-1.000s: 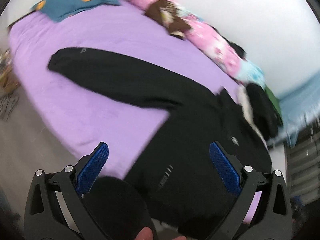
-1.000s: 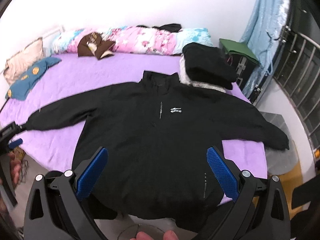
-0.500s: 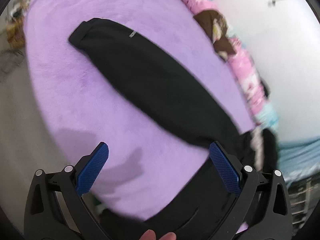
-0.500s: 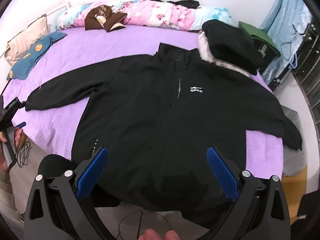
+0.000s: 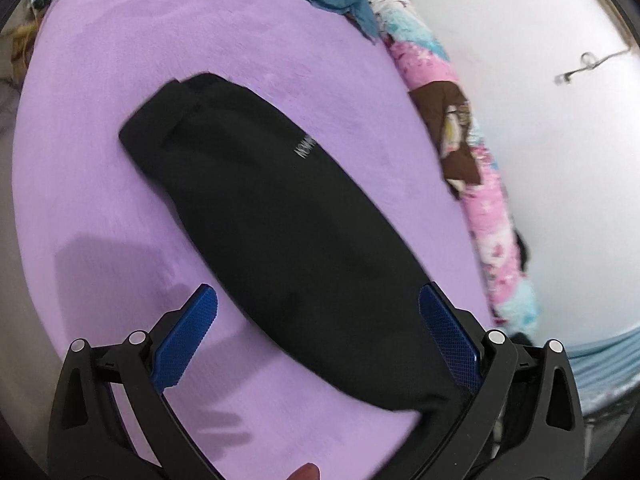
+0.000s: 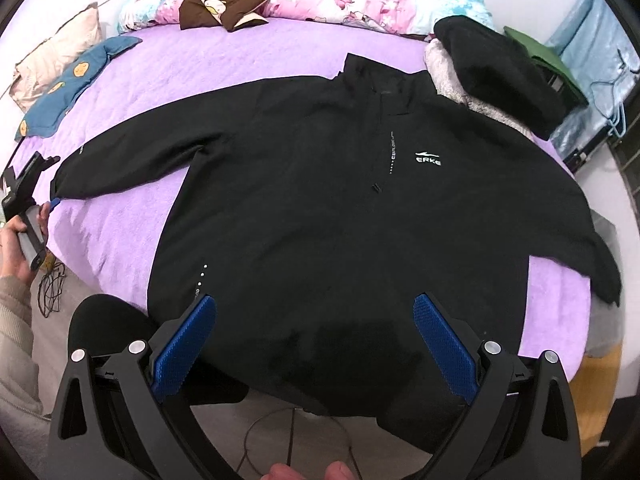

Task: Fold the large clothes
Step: 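Move the left tool to the jacket sleeve cuff and close on it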

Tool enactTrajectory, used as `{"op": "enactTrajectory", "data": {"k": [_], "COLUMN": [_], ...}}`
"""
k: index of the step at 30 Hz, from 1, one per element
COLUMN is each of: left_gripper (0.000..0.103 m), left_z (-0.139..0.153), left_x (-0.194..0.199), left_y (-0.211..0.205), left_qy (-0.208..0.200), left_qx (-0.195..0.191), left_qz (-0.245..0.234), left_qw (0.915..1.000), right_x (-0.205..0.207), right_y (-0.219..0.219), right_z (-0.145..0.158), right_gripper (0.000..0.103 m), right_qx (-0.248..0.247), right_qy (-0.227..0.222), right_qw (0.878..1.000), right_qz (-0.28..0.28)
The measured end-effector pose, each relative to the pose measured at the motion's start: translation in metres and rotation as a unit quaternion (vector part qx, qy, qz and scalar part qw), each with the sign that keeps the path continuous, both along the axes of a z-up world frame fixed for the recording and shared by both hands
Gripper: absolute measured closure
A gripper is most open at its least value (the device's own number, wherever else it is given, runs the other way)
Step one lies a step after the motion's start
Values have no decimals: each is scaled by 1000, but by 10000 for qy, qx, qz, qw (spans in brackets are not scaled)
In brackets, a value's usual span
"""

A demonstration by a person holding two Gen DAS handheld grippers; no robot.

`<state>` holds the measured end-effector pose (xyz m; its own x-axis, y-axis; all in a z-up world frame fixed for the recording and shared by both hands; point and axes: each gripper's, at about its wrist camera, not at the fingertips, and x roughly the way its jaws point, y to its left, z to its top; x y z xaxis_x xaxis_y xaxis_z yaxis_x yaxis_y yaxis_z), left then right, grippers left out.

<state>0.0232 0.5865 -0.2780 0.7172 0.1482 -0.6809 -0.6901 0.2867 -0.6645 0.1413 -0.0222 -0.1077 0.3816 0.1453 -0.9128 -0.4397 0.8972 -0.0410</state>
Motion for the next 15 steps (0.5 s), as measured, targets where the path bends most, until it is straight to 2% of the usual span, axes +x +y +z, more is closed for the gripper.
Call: {"op": "enactTrajectory", "data": {"k": [3, 7, 9, 15], "left_gripper": [6, 6, 6, 6], "left_z": [-12, -19, -23, -38], "left_x": [2, -2, -5, -9], "left_y": [19, 35, 40, 53], "left_qy": [-129, -225, -81, -146], "left_qx": [-226, -325, -354, -504], "left_qz": [138, 326, 364, 403], "left_qw": [9996, 9987, 9987, 9978], "right_x": [1, 2, 1, 2], "right_y": [0, -1, 0, -2], "right_z": [-4, -7, -8, -12], "right_gripper": [6, 6, 6, 6], "right_qx": [-128, -183, -199, -200], "right_qy": [58, 111, 127, 202], "right_qw": [9999, 9998, 9997, 9996], "right_qz": [-22, -62, -61, -64]}}
